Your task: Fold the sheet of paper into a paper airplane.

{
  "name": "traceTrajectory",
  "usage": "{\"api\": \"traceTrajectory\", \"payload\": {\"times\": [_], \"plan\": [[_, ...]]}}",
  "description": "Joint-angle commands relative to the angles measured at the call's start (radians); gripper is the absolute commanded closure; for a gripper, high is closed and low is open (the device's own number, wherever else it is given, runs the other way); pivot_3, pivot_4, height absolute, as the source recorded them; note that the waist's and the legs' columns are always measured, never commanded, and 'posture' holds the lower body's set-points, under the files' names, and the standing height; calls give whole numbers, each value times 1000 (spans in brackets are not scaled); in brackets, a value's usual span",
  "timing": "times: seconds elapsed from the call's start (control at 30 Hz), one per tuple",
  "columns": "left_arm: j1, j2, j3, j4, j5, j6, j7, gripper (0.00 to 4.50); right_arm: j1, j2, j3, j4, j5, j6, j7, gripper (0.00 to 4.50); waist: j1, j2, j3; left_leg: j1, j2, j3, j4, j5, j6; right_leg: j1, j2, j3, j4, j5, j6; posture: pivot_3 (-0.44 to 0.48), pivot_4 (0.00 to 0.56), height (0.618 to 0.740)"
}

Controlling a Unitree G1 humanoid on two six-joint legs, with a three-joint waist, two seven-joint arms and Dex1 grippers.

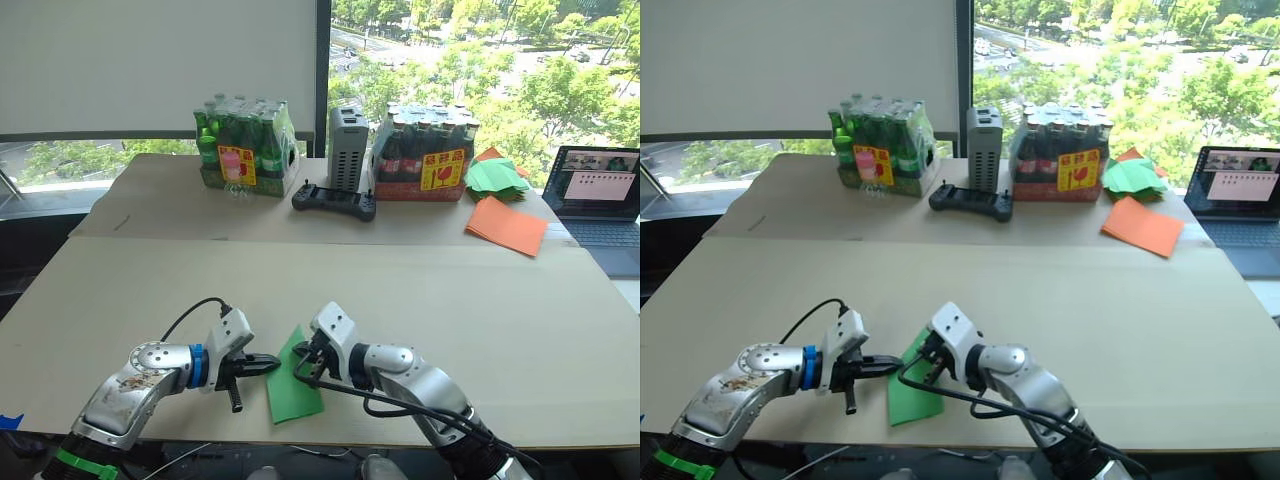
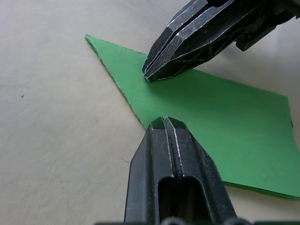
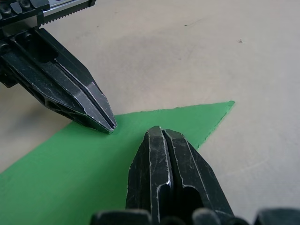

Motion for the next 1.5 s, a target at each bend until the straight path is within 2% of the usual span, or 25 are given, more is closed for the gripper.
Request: {"api": "traceTrajectory", "payload": {"times": [0.03,0.2,0.47,0.7,1.0,1.5], "plan": [[18,-3,-34,16,41,2,21,4469,-16,3,-12,-3,0,-42,12,4500,1,0,0,0,0,0,0,0,0,0,0,0,0,0,0,0,150,740],[27,-7,-50,9,57,-10,25,4469,-12,-2,5,66,-28,-84,17,4500,1,0,0,1,0,0,0,0,0,1,0,0,0,0,0,0,150,740],[32,-6,-53,-1,57,-13,33,4469,-50,17,-37,220,-42,-179,24,4500,1,0,0,2,0,0,0,0,0,2,0,0,0,0,0,0,150,740],[36,1,-50,-6,59,-16,34,4469,-65,21,-45,284,-48,-234,42,4500,1,1,-1,2,0,0,0,0,0,2,0,0,0,0,0,0,150,740],[29,2,-49,-8,58,-15,35,4469,33,-22,0,198,-40,-240,117,4500,1,1,-1,2,0,0,0,0,0,2,0,0,0,0,0,0,150,740],[19,2,-59,-1,62,-18,24,4469,164,-89,36,84,-37,-166,143,4500,1,2,-4,4,0,0,-1,0,0,4,0,0,0,-1,-1,0,150,740]]}}
